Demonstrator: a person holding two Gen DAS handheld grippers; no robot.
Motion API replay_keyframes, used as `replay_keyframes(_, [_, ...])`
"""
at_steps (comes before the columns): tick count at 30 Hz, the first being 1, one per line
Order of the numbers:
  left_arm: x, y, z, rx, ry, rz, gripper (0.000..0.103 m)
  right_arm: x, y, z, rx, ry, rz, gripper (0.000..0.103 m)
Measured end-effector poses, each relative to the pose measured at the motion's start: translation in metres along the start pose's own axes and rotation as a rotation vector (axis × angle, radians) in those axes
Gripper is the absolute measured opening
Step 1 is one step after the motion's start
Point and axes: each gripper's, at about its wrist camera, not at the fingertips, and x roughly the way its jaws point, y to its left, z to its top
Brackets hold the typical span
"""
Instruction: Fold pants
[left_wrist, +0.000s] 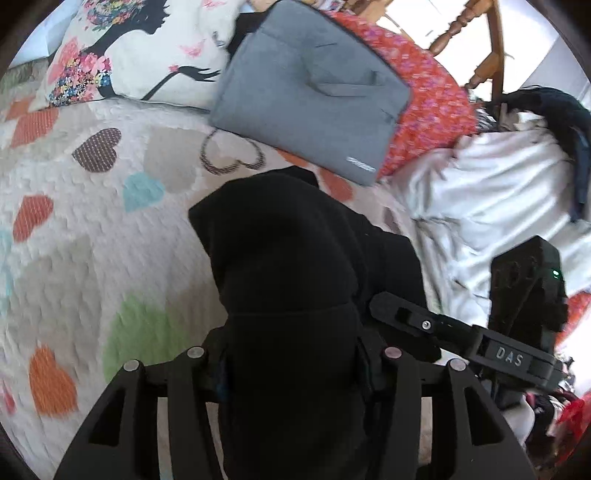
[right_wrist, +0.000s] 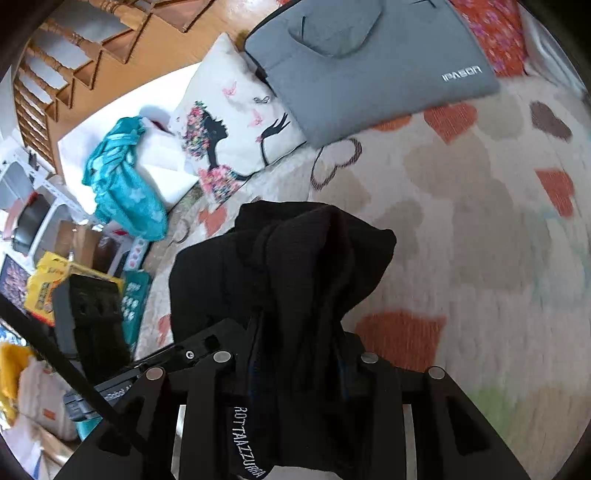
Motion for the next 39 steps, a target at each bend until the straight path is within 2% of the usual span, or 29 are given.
replay_keyframes(3, [0.034, 0.020, 0.010, -0.037, 0.044, 0.058, 0.058, 0.026, -0.013, 0.010, 0.004, 0.002, -0.055, 0.034])
replay_keyframes(5, [0.055, 0.036, 0.011, -0.093, 0.111, 0.092, 0.058, 0.049, -0.025, 0.009, -0.002, 0.035, -0.150, 0.038])
replay_keyframes(7, [0.054, 0.045, 0.013, -0.147, 0.133, 0.051, 0.058, 0.066, -0.033, 0.006, 0.000, 0.084, -0.215, 0.060])
replay_keyframes(9, [0.041, 0.047, 0.018, -0.176, 0.134, 0.018, 0.058, 0.062, -0.041, 0.007, 0.047, 0.086, -0.185, 0.063])
replay_keyframes(11, [0.018, 0.046, 0.024, -0.172, 0.070, -0.001, 0.058, 0.044, -0.043, 0.012, 0.091, 0.066, -0.144, 0.064])
replay_keyframes(13, [0.001, 0.043, 0.031, -0.158, 0.001, 0.023, 0.058, 0.020, -0.042, 0.016, 0.101, -0.011, -0.148, 0.064])
replay_keyframes(15, [-0.011, 0.042, 0.037, -0.161, -0.073, 0.003, 0.058, 0.000, -0.040, 0.018, 0.106, -0.087, -0.140, 0.066])
replay_keyframes(17, [-0.011, 0.042, 0.045, -0.184, -0.107, -0.041, 0.058, -0.013, -0.036, 0.018, 0.128, -0.128, -0.074, 0.066])
replay_keyframes(18, [-0.007, 0.043, 0.047, -0.190, -0.113, -0.057, 0.058, -0.014, -0.032, 0.016, 0.137, -0.130, -0.008, 0.066])
replay_keyframes(22, [0.034, 0.048, 0.047, -0.249, -0.028, -0.107, 0.058, 0.001, -0.023, 0.008, 0.171, -0.054, 0.171, 0.066])
replay_keyframes(24, [0.054, 0.051, 0.042, -0.258, 0.011, -0.069, 0.058, 0.020, -0.023, 0.001, 0.218, 0.018, 0.224, 0.066])
replay_keyframes(26, [0.062, 0.052, 0.038, -0.244, 0.021, -0.033, 0.058, 0.033, -0.031, -0.007, 0.245, 0.072, 0.174, 0.064])
replay_keyframes(27, [0.065, 0.051, 0.037, -0.235, 0.026, -0.033, 0.058, 0.041, -0.038, -0.010, 0.263, 0.098, 0.111, 0.061])
replay_keyframes(28, [0.066, 0.049, 0.037, -0.221, 0.026, -0.024, 0.058, 0.045, -0.044, -0.013, 0.283, 0.111, 0.086, 0.054])
replay_keyframes(32, [0.052, 0.037, 0.037, -0.170, 0.011, 0.019, 0.058, 0.047, -0.059, -0.015, 0.392, 0.104, 0.154, 0.053])
replay_keyframes(35, [0.030, 0.027, 0.034, -0.147, -0.034, -0.020, 0.058, 0.028, -0.056, -0.008, 0.367, 0.039, 0.147, 0.060])
replay_keyframes(39, [0.018, 0.020, 0.016, -0.150, -0.036, -0.027, 0.058, 0.005, -0.059, 0.005, 0.358, -0.065, 0.228, 0.063])
